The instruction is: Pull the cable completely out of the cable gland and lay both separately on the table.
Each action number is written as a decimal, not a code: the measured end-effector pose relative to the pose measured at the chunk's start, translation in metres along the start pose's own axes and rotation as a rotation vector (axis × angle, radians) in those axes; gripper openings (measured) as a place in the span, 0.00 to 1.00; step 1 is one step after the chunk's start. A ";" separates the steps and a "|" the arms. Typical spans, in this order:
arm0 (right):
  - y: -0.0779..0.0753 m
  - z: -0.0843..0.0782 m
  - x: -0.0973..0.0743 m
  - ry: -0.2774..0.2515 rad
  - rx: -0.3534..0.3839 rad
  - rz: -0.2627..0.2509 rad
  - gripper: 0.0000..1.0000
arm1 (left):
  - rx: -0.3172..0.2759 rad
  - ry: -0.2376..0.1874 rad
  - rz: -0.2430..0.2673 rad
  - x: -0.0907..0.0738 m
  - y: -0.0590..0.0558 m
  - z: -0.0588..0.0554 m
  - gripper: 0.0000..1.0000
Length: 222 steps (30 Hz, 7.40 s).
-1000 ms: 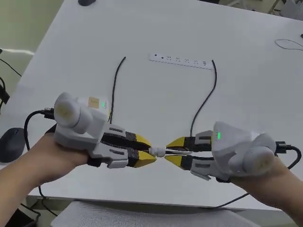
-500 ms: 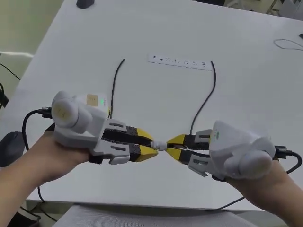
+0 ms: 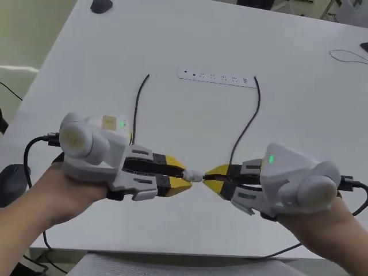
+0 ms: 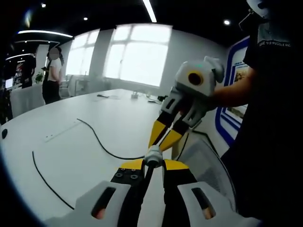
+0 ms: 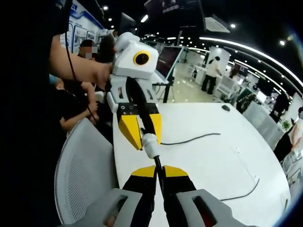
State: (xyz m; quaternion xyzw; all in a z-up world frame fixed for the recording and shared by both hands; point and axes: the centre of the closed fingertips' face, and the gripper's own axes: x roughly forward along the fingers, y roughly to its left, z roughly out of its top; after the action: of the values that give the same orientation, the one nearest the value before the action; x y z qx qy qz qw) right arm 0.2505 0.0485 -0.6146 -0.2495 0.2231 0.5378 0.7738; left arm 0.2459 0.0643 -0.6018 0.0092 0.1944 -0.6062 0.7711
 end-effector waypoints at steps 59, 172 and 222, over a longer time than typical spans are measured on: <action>-0.037 -0.089 -0.028 0.110 0.356 -0.210 0.01 | -0.038 0.025 0.035 -0.004 0.003 -0.003 0.14; -0.061 -0.120 -0.054 0.051 0.724 -0.407 0.12 | -0.052 0.067 0.034 0.012 0.007 -0.009 0.14; -0.005 -0.023 -0.003 0.161 0.010 -0.124 0.00 | -0.025 0.090 0.011 0.019 0.003 -0.014 0.14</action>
State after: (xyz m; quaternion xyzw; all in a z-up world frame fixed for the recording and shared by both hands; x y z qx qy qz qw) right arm 0.2530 0.0305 -0.6302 -0.3012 0.2713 0.4658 0.7866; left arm 0.2486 0.0506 -0.6211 0.0277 0.2363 -0.5984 0.7650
